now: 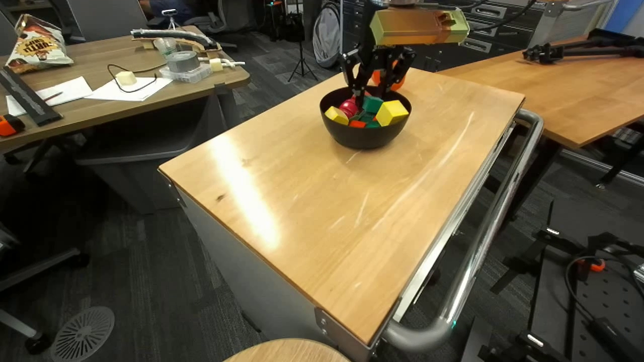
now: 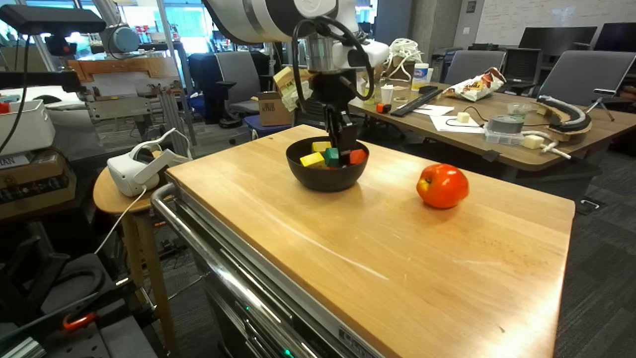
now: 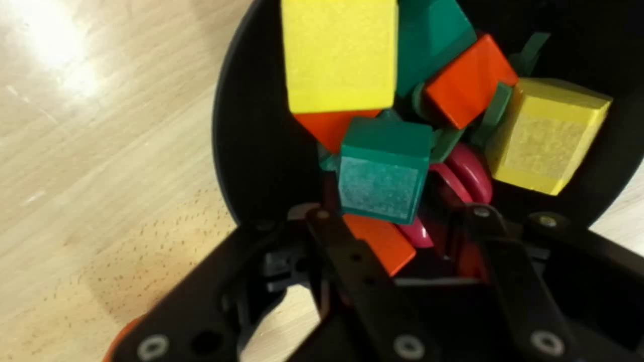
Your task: Remove the blocks from the black bowl
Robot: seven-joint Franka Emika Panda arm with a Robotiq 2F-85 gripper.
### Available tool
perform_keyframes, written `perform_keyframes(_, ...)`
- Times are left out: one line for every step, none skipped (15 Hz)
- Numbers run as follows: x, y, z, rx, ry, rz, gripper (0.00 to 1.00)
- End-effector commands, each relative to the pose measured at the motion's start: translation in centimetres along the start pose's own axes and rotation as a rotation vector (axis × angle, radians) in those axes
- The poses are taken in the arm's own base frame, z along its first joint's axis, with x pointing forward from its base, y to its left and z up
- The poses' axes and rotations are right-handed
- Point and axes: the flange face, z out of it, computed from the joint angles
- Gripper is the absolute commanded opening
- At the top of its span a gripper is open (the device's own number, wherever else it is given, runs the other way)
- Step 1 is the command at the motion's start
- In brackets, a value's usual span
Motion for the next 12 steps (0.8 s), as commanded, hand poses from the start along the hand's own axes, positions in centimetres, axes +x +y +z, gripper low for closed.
perform_keyframes(-1.2,-2.0,-3.2,0.061,-0.060,-0.033,0.20)
perform_keyframes(-2.4,-3.2,-4.8,0.099,-0.084,-0.076,0.20)
perform_keyframes(-3.5,-4.3,-6.2,0.129,-0.097,-0.117,0.20)
perform_keyframes(-5.0,-5.8,-7.7,0.153,-0.095,-0.171,0.20)
perform_keyframes(-6.3,-7.2,-9.0,0.174,-0.102,-0.221,0.20)
perform_keyframes(-7.8,-9.0,-9.8,0.180,-0.087,-0.267,0.20)
perform_keyframes(-9.1,-10.6,-10.3,0.180,-0.086,-0.308,0.20)
perform_keyframes(-10.4,-12.0,-10.4,0.179,-0.081,-0.344,0.20)
perform_keyframes(-11.5,-13.4,-9.9,0.172,-0.072,-0.375,0.20)
perform_keyframes(-12.7,-14.6,-8.8,0.156,-0.090,-0.400,0.20)
perform_keyframes(-13.6,-15.3,-7.7,0.136,-0.103,-0.418,0.20)
perform_keyframes(-14.3,-15.8,-6.6,0.114,-0.117,-0.434,0.20)
